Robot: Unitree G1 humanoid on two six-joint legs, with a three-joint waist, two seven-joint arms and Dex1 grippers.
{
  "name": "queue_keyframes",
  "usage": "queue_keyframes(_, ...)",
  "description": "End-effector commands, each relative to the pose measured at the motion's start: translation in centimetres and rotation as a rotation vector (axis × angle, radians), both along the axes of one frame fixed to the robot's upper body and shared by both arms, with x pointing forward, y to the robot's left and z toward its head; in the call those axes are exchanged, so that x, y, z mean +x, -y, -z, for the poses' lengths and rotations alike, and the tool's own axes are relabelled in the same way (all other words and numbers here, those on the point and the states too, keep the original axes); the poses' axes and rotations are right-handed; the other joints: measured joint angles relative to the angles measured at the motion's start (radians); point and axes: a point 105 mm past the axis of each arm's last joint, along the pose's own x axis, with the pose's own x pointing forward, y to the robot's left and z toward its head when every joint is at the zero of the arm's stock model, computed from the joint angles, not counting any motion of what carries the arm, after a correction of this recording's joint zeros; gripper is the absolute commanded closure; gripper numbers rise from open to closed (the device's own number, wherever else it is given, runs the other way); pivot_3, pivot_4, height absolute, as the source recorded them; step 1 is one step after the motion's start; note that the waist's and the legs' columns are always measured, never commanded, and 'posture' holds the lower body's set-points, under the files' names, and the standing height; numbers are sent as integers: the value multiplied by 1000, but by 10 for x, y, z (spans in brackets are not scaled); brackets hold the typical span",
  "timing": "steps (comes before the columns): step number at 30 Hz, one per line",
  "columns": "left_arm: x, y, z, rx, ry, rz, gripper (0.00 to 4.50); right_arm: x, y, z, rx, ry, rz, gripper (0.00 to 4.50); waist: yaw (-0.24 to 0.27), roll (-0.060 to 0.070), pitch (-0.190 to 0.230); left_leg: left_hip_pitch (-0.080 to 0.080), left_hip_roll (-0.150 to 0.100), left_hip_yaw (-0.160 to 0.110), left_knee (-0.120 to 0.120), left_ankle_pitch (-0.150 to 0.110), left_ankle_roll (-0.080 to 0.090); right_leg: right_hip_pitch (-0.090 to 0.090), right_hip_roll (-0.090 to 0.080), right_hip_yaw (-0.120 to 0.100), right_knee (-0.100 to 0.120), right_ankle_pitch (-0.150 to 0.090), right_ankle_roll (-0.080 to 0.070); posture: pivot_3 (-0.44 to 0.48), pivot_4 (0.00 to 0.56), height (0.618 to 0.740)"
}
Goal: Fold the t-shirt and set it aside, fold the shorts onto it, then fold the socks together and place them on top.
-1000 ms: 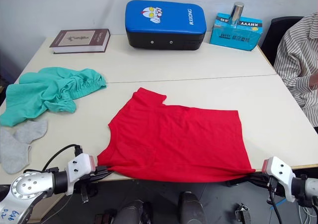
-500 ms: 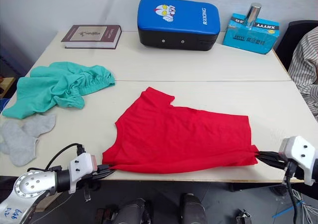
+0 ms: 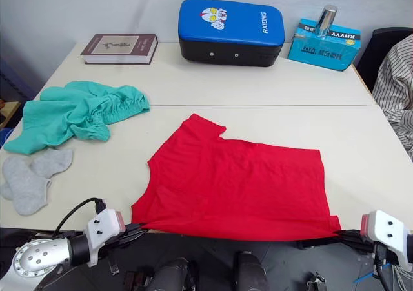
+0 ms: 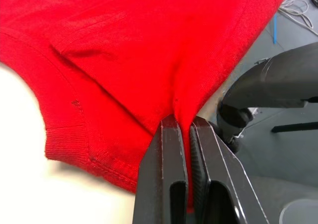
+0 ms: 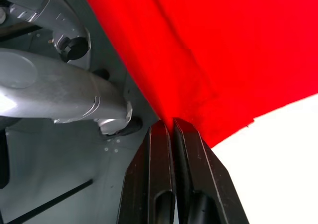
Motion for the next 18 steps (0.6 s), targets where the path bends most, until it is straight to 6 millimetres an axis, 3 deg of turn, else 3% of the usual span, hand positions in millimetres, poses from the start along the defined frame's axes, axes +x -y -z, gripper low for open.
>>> queue_keyframes(1, -5, 3, 5, 12, -23, 1, 4500, 3, 0, -5, -16, 38, -10, 4464, 0, 0, 0, 0, 0, 0, 0, 0, 0, 0, 0, 0, 0, -1, -2, 0, 150, 740)
queue_keyframes(12, -7, 4, 1, -9, -27, -3, 4500, 10, 16, 0, -18, -6, 48, 4464, 2, 0, 0, 0, -1, 0, 0, 3, 4, 1, 0, 0, 0, 0, 0, 0, 150, 740)
queue_keyframes(18, -7, -1, -18, -56, -27, 47, 2822, 5, 11, -5, 47, -24, 94, 2840, 1, -1, 0, 0, 0, -1, 0, 2, 4, 0, 0, -1, 0, 0, 1, 0, 150, 740)
